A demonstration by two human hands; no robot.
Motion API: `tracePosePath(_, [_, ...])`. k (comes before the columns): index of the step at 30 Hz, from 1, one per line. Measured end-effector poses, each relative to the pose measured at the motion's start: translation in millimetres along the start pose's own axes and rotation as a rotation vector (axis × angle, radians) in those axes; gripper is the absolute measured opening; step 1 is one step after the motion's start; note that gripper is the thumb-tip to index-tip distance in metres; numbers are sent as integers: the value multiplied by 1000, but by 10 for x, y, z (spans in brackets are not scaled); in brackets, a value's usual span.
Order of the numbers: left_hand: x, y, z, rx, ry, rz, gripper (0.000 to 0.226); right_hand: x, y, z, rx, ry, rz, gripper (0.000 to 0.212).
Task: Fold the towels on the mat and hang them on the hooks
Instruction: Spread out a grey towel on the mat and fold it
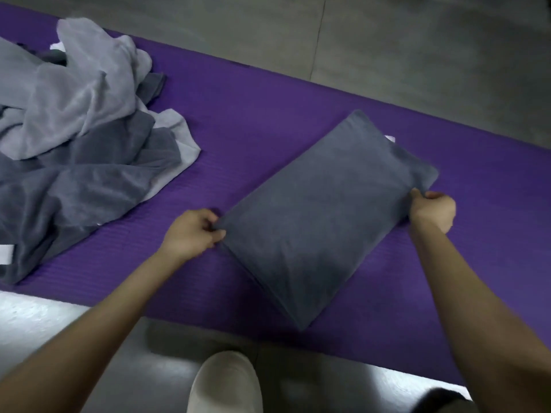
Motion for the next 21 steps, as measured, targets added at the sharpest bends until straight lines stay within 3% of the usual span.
tracePosePath(3, [406, -16, 443, 136, -92, -8, 11, 41, 641, 631, 51, -140, 153, 23])
tracePosePath(6, [445, 43, 827, 357, -207, 215, 15, 3, 995, 1056, 36, -192, 161, 34])
tracePosePath(9, [24, -175, 1202, 392, -519, 387, 13, 42, 1242, 1202, 27, -156, 168, 42])
tracePosePath(11, [-339, -539, 1355, 401, -762, 322, 22, 73, 1341, 1142, 0, -50, 151, 39])
tracePosePath(14, [-798, -1195, 1424, 556, -1041, 155, 35, 108, 1313, 924, -104, 273, 6, 36])
tracePosePath(17, [-905, -1496, 1361, 724, -1039, 100, 45, 98, 1155, 725, -258, 585, -183, 41])
tracePosePath(21, [-839, -1493, 1336, 747, -997, 39, 35, 175, 991, 646, -477, 627, -359, 44])
Point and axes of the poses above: each hand's wrist, its own x-axis towards the middle knuckle, its own y-axis out of the back of the hand, z = x × y, the point moved 8 cm from there along x, towards the middle knuckle, and after that the axes turned 13 degrees about x, right-handed, at the moved point
